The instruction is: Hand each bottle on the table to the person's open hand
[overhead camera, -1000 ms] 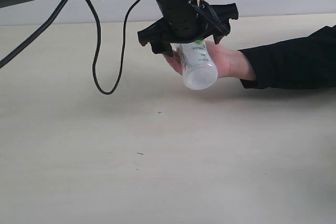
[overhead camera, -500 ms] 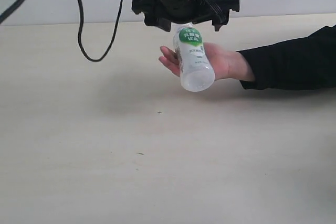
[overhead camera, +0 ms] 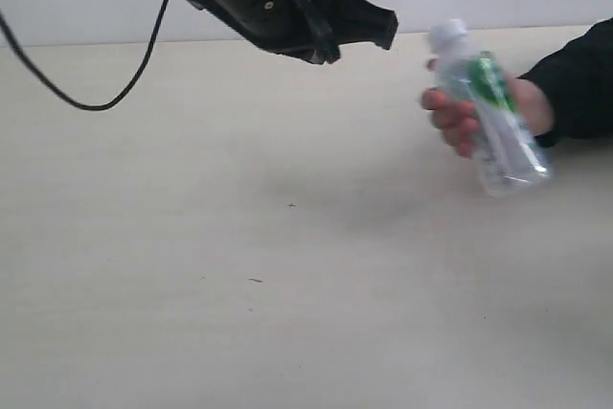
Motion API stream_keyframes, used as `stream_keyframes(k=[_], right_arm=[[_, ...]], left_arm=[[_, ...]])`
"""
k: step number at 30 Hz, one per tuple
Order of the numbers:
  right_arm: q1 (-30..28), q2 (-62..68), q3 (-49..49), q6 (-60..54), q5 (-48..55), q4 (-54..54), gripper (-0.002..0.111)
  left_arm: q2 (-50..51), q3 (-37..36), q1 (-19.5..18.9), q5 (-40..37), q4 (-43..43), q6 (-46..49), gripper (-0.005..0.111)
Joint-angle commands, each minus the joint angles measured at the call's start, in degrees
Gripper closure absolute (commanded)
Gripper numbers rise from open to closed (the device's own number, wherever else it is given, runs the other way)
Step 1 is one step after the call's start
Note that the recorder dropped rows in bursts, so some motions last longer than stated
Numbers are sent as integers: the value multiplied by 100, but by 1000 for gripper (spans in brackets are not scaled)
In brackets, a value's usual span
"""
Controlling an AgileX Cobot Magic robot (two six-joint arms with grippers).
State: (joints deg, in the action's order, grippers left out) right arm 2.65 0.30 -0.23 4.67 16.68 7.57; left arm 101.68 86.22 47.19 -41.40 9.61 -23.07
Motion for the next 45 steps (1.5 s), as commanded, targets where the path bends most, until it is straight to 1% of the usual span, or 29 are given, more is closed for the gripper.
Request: stream_keyframes(k=[1, 5, 9, 12, 14, 15, 18, 22, 37, 38, 40, 41, 44, 45], right_arm=[[0, -30, 23, -6, -35, -5, 108], [0, -30, 23, -6, -35, -5, 108], [0, -30, 23, -6, -35, -5, 108], [0, -30, 23, -6, -35, -5, 108], [0, -30, 23, -6, -35, -5, 108], [0, -30, 23, -6, -35, -5, 108], [0, -30, 23, -6, -35, -5, 108], [0, -30, 23, -6, -35, -5, 108], [0, -30, 23, -6, -35, -5, 108], [0, -30, 23, -6, -35, -5, 108], [0, -30, 23, -6, -35, -5, 108], [0, -30, 23, -6, -35, -5, 108], [0, -30, 23, -6, -35, -5, 108], [0, -30, 23, -6, -35, -5, 108]], left_arm=[[-1003, -1449, -169, 1560, 138, 32, 107], [-1935, -2750, -435, 3030, 216, 32, 107], [-2885, -4075, -836, 4534, 216, 15, 107], [-3507, -4886, -1094, 5441, 216, 15, 107], [-3881, -5294, -1274, 5721, 216, 78, 107], [-4051, -5408, -1345, 5711, 216, 78, 107], [-4419, -5676, -1560, 5367, 216, 78, 107], [-4662, -5748, -1604, 4837, 216, 78, 107], [-4688, -5748, -1604, 4779, 227, 78, 107], [-4713, -5737, -1650, 4808, 386, 271, 107], [-4962, -5737, -1933, 4880, 891, 576, 107], [-5196, -5737, -2141, 4880, 1007, 618, 107], [-6111, -5737, -2969, 4880, 1006, 618, 107], [-6320, -5737, -3122, 4880, 1006, 618, 107]])
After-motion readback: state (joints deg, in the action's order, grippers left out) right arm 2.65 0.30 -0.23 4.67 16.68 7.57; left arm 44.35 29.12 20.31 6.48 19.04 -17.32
